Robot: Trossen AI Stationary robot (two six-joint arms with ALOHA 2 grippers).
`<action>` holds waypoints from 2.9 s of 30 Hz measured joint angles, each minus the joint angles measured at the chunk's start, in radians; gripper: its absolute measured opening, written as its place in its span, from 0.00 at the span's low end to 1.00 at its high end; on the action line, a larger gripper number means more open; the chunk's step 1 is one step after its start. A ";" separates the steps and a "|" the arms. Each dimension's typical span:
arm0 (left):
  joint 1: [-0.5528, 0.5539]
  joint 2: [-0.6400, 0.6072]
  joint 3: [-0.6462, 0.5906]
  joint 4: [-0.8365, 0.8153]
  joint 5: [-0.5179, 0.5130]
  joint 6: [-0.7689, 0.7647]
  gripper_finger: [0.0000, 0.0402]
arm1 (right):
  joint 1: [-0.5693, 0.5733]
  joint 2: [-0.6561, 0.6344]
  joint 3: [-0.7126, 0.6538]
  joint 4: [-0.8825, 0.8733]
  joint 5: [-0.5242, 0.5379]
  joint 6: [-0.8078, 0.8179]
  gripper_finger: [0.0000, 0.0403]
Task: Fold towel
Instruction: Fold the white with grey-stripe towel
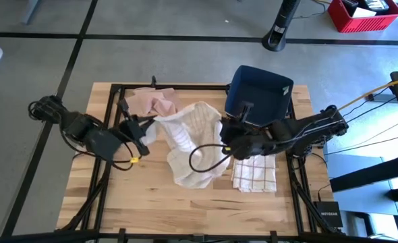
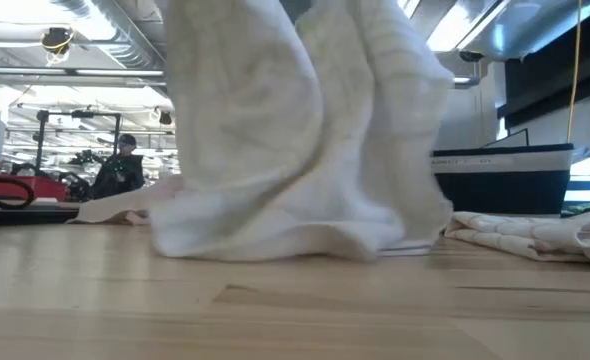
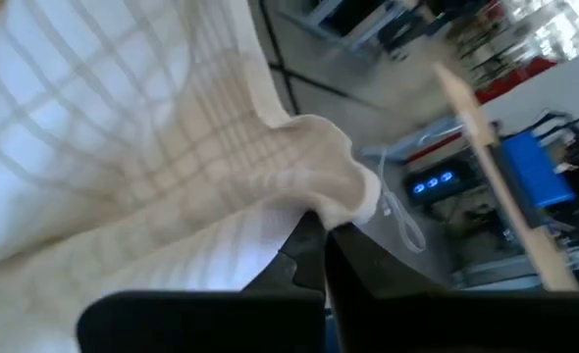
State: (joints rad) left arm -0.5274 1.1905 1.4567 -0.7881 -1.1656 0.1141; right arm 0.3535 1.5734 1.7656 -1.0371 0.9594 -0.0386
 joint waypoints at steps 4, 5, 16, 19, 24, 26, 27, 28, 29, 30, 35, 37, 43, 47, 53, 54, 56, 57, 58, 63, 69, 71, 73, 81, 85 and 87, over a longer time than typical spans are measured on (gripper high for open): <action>0.026 -0.004 0.075 -0.001 -0.001 0.076 0.01 | -0.023 0.000 0.085 0.000 0.051 -0.105 0.01; 0.033 -0.004 0.097 -0.002 -0.005 0.088 0.01 | -0.029 0.000 0.108 0.001 0.066 -0.126 0.01; 0.113 -0.017 0.308 0.015 -0.060 0.307 0.02 | -0.123 0.000 0.297 0.002 0.131 -0.285 0.01; 0.133 -0.032 0.318 0.009 -0.076 0.310 0.02 | -0.149 0.000 0.313 0.003 0.131 -0.286 0.01; 0.127 -0.049 0.318 -0.198 -0.025 0.079 0.02 | -0.158 0.004 0.313 -0.060 0.071 -0.203 0.01; 0.120 -0.049 0.318 -0.315 0.044 -0.053 0.02 | -0.156 0.012 0.314 -0.111 0.017 -0.131 0.01; 0.119 -0.046 0.318 -0.366 0.083 -0.119 0.02 | -0.149 0.018 0.314 -0.139 -0.008 -0.085 0.01; 0.120 -0.042 0.318 -0.417 0.127 -0.189 0.02 | -0.142 0.024 0.314 -0.168 -0.033 -0.045 0.01; 0.119 -0.038 0.318 -0.461 0.185 -0.259 0.02 | -0.137 0.033 0.313 -0.197 -0.054 -0.013 0.01; 0.115 -0.032 0.318 -0.503 0.244 -0.322 0.02 | -0.136 0.041 0.313 -0.226 -0.074 0.012 0.01; 0.069 0.026 0.318 -0.689 0.454 -0.578 0.02 | -0.105 0.095 0.270 -0.351 -0.138 0.161 0.01; 0.038 0.062 0.318 -0.741 0.461 -0.648 0.02 | -0.089 0.100 0.198 -0.349 -0.141 0.177 0.01; -0.048 0.191 0.318 -0.719 0.460 -0.691 0.02 | -0.050 0.100 -0.042 -0.347 -0.151 0.335 0.01; -0.072 0.307 0.318 -0.713 0.460 -0.695 0.02 | 0.000 0.100 -0.192 -0.340 -0.194 0.437 0.01; -0.072 0.497 0.317 -0.619 0.455 -0.650 0.02 | 0.098 0.100 -0.386 -0.348 -0.210 0.565 0.01; -0.071 0.527 0.317 -0.572 0.455 -0.624 0.02 | 0.118 0.100 -0.416 -0.349 -0.211 0.573 0.01; -0.072 0.583 0.317 -0.433 0.458 -0.534 0.02 | 0.158 0.100 -0.473 -0.350 -0.210 0.593 0.01; -0.074 0.611 0.317 -0.365 0.468 -0.488 0.02 | 0.176 0.100 -0.500 -0.354 -0.211 0.612 0.01; -0.075 0.636 0.317 -0.300 0.482 -0.443 0.02 | 0.194 0.100 -0.523 -0.364 -0.211 0.633 0.01; -0.058 0.759 0.317 0.039 0.616 -0.265 0.02 | 0.264 0.099 -0.612 -0.411 -0.245 0.770 0.01; -0.028 0.880 0.317 0.286 0.673 -0.118 0.02 | 0.290 0.099 -0.669 -0.396 -0.308 0.915 0.01; -0.016 0.900 0.317 0.328 0.678 -0.108 0.02 | 0.288 0.099 -0.675 -0.396 -0.307 0.971 0.02; -0.002 0.904 0.317 0.342 0.725 -0.132 0.04 | 0.288 0.099 -0.675 -0.395 -0.307 1.004 0.04; -0.004 0.887 0.342 0.185 0.872 -0.165 0.32 | 0.289 0.099 -0.605 -0.406 -0.416 0.999 0.32; -0.039 0.864 0.401 -0.154 0.871 -0.244 0.40 | 0.295 0.099 -0.529 -0.404 -0.486 0.981 0.43; -0.062 0.849 0.408 -0.311 0.865 -0.345 0.41 | 0.301 0.099 -0.490 -0.389 -0.500 0.975 0.47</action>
State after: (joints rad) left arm -0.5898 2.0395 1.8644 -1.0995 -0.3008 -0.2307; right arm 0.6549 1.6726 1.2760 -1.4265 0.4595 0.9366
